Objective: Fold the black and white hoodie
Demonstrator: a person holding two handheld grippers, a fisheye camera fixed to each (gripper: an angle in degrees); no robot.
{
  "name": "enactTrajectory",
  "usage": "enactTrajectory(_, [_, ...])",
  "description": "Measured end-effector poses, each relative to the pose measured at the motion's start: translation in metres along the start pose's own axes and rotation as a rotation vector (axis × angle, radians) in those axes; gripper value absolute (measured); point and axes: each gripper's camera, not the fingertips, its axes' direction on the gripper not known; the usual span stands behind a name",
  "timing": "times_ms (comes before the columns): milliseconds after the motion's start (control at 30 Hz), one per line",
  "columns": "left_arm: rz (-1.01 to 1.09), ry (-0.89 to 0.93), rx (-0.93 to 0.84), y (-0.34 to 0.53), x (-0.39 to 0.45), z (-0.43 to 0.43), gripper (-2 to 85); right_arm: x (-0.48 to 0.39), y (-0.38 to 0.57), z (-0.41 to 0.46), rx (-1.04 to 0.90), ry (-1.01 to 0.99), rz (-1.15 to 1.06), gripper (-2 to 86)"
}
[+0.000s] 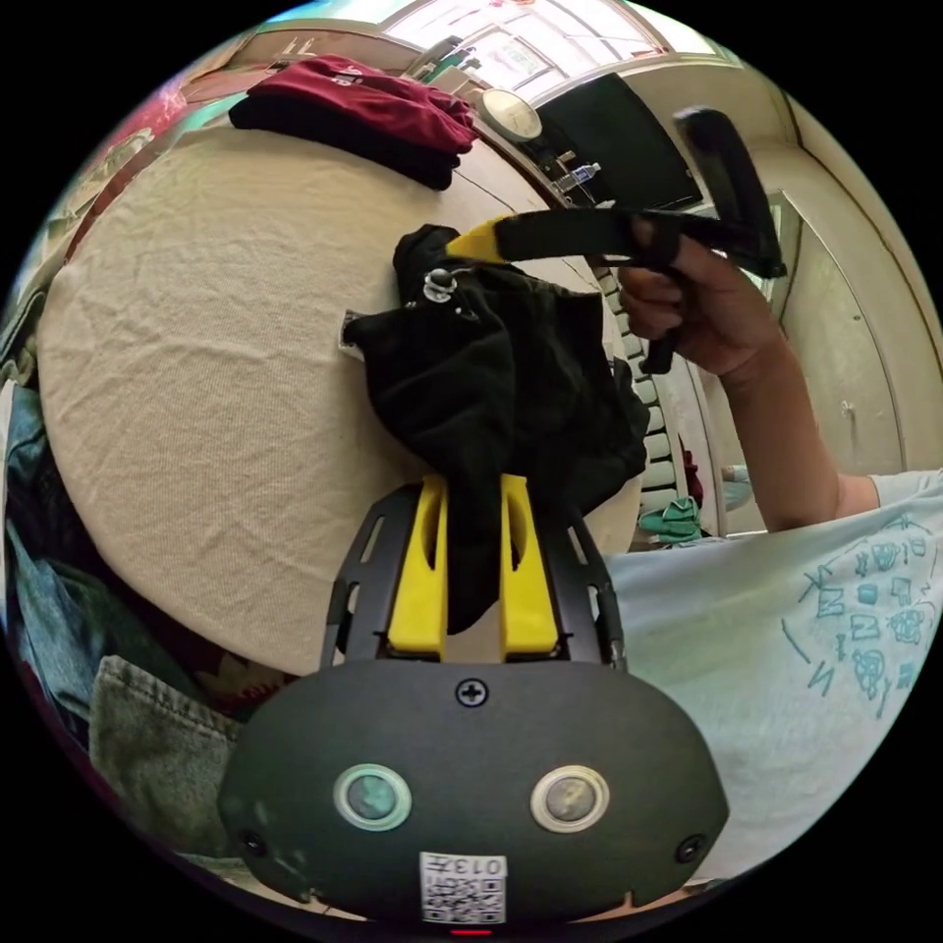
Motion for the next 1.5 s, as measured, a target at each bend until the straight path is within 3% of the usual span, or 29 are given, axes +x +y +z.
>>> enactTrajectory(167, [0.021, -0.079, -0.038, 0.003, 0.014, 0.01, 7.7, 0.026, -0.022, 0.042, -0.113, -0.113, 0.148, 14.6])
enactTrajectory(467, [0.044, -0.115, -0.047, 0.02, 0.023, 0.025, 6.6, -0.009, -0.039, 0.073, -0.296, 0.148, 0.023, 8.6])
enactTrajectory(600, [0.055, -0.106, -0.016, 0.034, 0.026, 0.025, 6.2, -0.007, -0.021, 0.066, -0.249, 0.115, 0.002, 6.4])
enactTrajectory(767, [0.095, -0.076, 0.005, 0.053, 0.053, 0.022, 5.9, 0.001, 0.03, 0.014, -0.073, 0.026, -0.023, 6.2])
enactTrajectory(1067, [0.351, -0.144, -0.047, 0.049, 0.19, 0.053, 6.6, 0.078, 0.185, -0.092, 0.3, -0.198, 0.02, 6.4])
enactTrajectory(1267, [0.599, -0.153, -0.148, 0.043, 0.295, 0.142, 7.1, 0.156, 0.331, -0.114, 0.546, -0.37, 0.081, 6.5])
enactTrajectory(1500, [0.787, -0.09, -0.277, 0.037, 0.397, 0.323, 7.3, 0.234, 0.49, -0.089, 0.738, -0.443, 0.151, 6.6])
